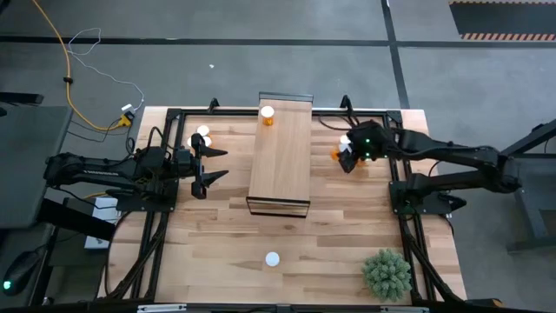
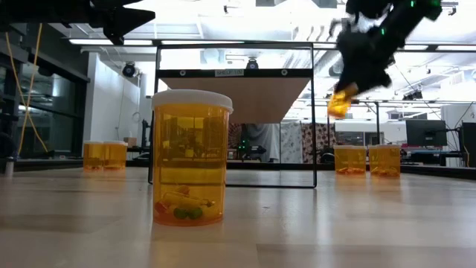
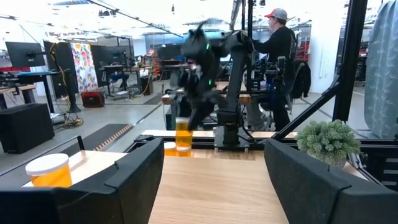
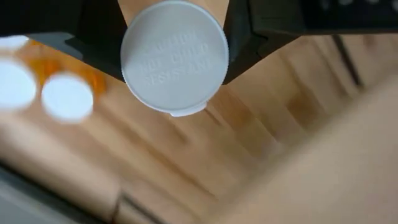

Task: Pick and place medicine bottles onto shelf by color
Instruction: Put the orange pill bottle on the shelf

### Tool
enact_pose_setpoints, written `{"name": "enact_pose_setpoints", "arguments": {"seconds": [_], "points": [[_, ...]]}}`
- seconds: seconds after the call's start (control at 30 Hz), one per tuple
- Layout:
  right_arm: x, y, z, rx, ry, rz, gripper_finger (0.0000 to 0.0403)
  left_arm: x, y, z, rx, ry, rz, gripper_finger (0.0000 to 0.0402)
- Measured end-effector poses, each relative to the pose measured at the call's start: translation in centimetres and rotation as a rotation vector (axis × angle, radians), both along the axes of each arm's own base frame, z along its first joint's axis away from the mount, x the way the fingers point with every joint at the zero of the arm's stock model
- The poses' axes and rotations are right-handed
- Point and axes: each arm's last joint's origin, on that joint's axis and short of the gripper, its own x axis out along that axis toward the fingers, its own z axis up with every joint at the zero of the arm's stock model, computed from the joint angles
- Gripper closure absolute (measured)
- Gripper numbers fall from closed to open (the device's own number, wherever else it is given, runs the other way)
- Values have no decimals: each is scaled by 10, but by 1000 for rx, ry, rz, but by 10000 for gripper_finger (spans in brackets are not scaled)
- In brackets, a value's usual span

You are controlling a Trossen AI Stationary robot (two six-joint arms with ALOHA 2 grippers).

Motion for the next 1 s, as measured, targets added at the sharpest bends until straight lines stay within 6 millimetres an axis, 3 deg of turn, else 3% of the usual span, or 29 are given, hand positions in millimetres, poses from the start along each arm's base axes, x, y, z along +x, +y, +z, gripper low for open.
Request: {"name": "enact_pose_setpoints", "arguments": {"seconds": [0.23,0.5,0.77,1.0], "points": [[25,-4,55,-166,-69,25,196,0,0,0,-1,-1,0,133],[96,-35,85,-201,-13,38,195,0,0,0,-25,-6,-3,133],[161,-76,81,-185,85,21,195,0,0,0,-25,-6,-3,133],[198,-98,57,-141,193,19,195,0,0,0,-25,-6,-3,133]]}}
